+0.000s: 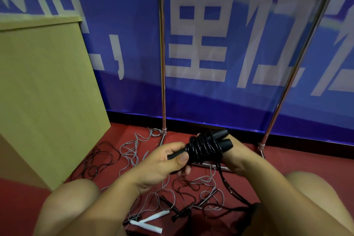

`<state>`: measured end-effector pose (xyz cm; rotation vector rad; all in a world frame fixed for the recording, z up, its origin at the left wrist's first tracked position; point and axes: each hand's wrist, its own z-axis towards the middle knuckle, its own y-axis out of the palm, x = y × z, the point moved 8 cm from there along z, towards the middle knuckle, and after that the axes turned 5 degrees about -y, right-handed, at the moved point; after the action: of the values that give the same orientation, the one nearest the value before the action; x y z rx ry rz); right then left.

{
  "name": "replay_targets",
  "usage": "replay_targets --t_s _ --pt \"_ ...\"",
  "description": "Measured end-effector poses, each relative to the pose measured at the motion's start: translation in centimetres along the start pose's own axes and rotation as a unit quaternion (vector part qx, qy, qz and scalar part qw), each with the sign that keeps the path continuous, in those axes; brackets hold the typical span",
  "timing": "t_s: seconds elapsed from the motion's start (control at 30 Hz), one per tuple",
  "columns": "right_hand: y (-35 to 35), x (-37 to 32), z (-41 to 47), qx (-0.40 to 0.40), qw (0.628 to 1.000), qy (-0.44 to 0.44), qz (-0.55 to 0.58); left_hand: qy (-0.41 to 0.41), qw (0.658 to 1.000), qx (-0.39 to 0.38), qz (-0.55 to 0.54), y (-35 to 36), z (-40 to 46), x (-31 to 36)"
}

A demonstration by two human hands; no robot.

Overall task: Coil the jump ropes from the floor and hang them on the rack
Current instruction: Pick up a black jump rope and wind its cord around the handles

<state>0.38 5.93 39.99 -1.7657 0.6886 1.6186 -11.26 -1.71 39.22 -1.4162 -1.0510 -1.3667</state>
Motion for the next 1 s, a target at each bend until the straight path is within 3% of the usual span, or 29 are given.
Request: replay_targets --t_s 0.2,0.33,0.53,0.8,0.9,1.0 --pt "-0.1 2.3 0.6 0.039 0.997 0.062 -0.012 0.006 0.992 0.113 -0.055 -1.6 0.7 -0.2" --pt "0.8 2.1 0.5 -0.008 0.998 0.042 -0.048 0.011 0.982 0.177 -0.067 -2.8 0.9 -0.5" --pt "-0.1 1.3 0.3 0.021 0.994 0.013 -0.11 -0.017 0.95 0.296 -0.095 -5.7 1.0 -2.2" --pt "-1.4 -0.2 0.1 0.059 0.98 -0.029 -0.189 -0.075 0.932 0.347 -0.071 -7.6 0.8 -3.4" --pt "-1.3 -0.4 0.0 0.046 0.973 -0.048 -0.22 -0.085 0.926 0.363 -0.054 -8.2 0.7 -3.8" --pt "-0.5 -0.3 -0.1 0.009 0.974 -0.064 -0.218 -0.089 0.925 0.368 0.032 -8.0 0.8 -3.8"
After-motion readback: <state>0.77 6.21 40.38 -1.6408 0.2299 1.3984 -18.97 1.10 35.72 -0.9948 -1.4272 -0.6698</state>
